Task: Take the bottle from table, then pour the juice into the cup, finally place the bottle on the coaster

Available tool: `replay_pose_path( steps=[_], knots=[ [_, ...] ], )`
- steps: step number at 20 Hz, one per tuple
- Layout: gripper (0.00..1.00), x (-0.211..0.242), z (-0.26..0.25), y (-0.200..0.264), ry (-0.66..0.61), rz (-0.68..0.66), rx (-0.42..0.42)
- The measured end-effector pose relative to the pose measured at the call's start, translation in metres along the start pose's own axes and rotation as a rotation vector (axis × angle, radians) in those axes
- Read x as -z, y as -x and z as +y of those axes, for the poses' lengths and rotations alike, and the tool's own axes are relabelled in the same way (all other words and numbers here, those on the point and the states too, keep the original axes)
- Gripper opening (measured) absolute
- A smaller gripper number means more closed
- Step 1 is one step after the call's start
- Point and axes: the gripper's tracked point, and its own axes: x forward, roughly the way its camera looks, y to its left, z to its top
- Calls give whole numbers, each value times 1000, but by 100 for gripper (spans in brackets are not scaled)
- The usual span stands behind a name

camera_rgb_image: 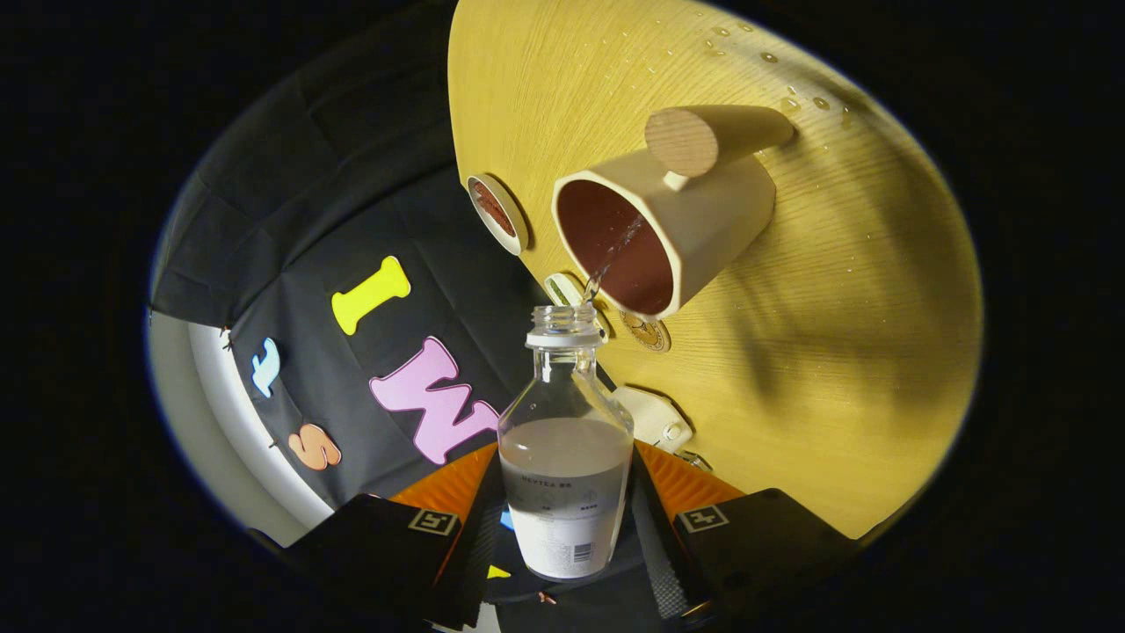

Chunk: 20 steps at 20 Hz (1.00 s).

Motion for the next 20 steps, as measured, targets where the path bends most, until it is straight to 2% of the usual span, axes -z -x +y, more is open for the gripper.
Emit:
replay_pose_path(
  steps=[7,20],
  knots=[
    [75,3,8,-3,-74,-3,-16],
    [75,7,18,-6,-128,8,-28]
  ],
)
